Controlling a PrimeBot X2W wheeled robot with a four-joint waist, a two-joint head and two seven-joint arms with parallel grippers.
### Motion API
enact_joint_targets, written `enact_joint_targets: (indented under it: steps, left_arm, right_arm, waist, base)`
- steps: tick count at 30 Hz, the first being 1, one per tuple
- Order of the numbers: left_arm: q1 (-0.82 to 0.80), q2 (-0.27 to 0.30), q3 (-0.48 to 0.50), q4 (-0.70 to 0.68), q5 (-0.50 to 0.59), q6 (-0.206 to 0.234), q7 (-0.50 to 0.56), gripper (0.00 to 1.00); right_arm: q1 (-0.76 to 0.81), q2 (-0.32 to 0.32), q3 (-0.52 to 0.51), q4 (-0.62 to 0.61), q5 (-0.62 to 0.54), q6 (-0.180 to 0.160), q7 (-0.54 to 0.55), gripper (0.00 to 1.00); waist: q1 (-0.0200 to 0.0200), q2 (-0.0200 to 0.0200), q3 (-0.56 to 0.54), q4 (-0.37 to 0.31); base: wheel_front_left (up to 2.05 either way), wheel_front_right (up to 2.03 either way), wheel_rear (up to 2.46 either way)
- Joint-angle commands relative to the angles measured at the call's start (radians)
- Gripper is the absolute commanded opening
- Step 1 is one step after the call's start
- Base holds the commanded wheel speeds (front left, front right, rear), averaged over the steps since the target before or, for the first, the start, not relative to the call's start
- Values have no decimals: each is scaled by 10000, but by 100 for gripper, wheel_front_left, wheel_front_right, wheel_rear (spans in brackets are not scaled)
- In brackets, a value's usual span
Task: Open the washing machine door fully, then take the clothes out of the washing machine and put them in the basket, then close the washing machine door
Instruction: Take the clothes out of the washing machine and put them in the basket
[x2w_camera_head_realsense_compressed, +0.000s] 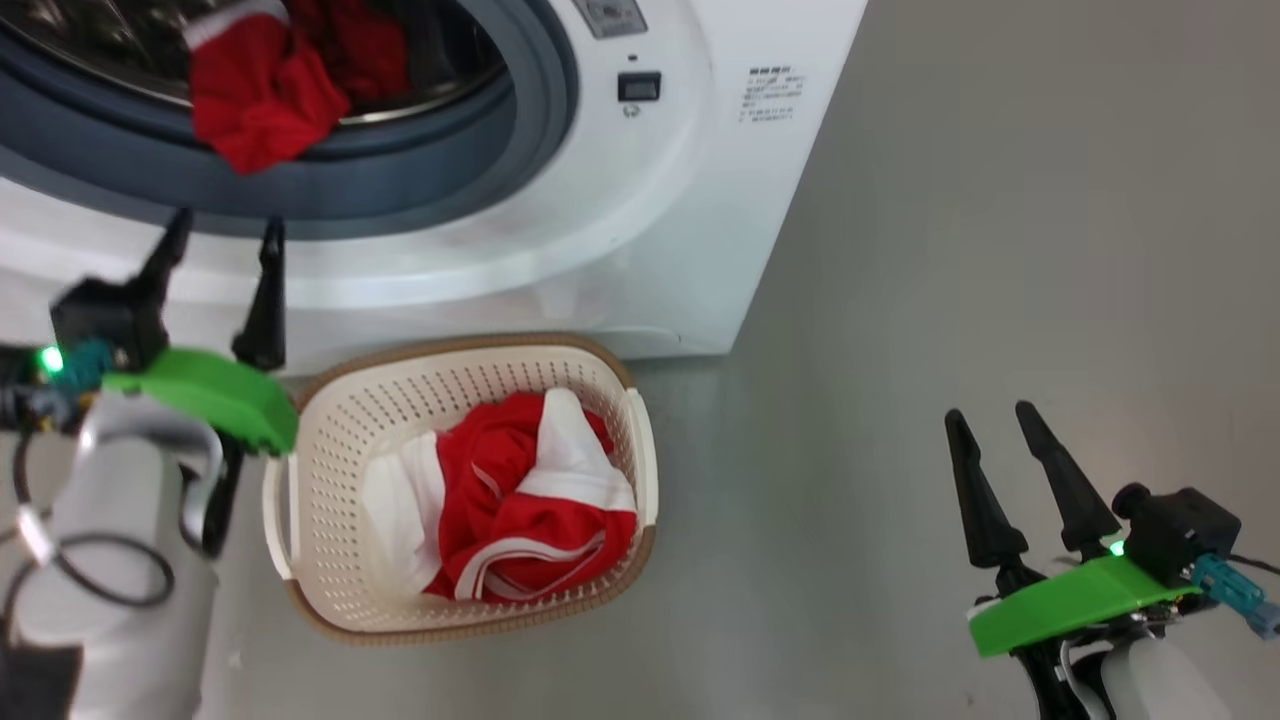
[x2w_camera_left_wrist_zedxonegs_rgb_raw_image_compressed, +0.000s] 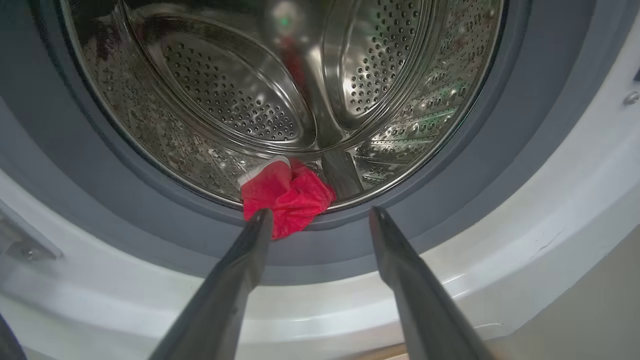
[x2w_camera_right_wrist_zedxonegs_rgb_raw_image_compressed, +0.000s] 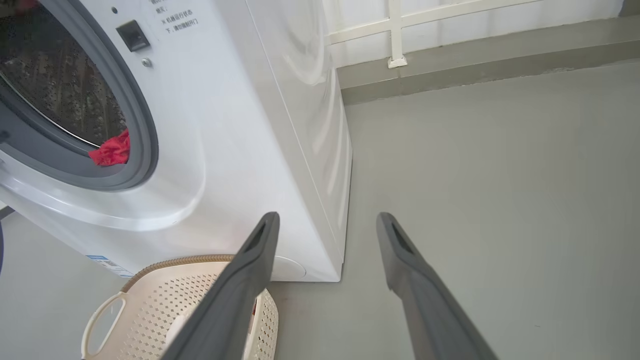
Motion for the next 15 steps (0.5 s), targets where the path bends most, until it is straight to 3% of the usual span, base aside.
enact_joint_targets:
  steps: [1,15]
  left_arm:
    - [-717,541,89,348,152,-54,32,100]
    - [-4215,793,-1026,3597,263,-54,156,100]
  right_arm:
    - [-251,-10,261,-273,-101,46,-65,100]
    - [-896,86,453,-367,-215,46,-65,100]
  waist:
    - [1,0,803,-173]
    - [1,0,1927,-299]
  base:
    - [0,0,0]
    - [0,0,0]
